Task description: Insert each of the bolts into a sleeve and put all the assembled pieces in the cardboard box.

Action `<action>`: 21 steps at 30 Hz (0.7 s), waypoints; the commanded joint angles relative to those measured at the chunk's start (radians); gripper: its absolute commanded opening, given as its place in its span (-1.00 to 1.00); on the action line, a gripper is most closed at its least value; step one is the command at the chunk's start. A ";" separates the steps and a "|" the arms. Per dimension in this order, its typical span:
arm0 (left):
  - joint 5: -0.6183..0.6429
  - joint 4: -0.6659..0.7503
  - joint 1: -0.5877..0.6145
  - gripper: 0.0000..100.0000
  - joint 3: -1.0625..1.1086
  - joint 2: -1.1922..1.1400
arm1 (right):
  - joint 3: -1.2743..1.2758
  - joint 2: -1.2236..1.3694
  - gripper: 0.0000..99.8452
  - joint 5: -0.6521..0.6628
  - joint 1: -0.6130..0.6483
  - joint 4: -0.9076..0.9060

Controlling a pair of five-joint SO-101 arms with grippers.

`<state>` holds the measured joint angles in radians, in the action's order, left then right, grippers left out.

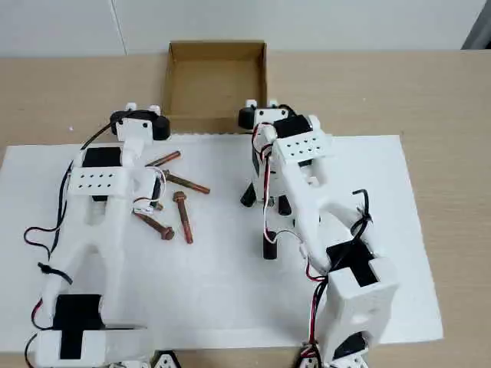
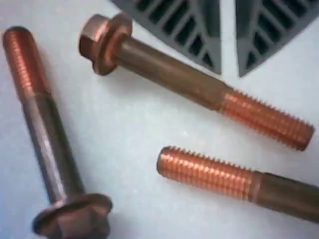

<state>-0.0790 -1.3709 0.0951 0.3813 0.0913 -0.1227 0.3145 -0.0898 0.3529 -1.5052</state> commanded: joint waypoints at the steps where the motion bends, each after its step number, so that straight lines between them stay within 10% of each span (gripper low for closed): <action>1: -0.002 0.025 0.003 -0.98 -0.039 0.008 | -0.044 -0.004 -0.75 -0.003 -0.021 -0.002; 21: 0.000 0.038 -0.003 -0.98 -0.036 0.008 | -0.040 0.047 -0.64 -0.003 -0.033 -0.001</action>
<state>-0.0760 -1.3495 0.0951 0.3813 0.0913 -0.1227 0.3560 -0.0898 0.3130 -1.5052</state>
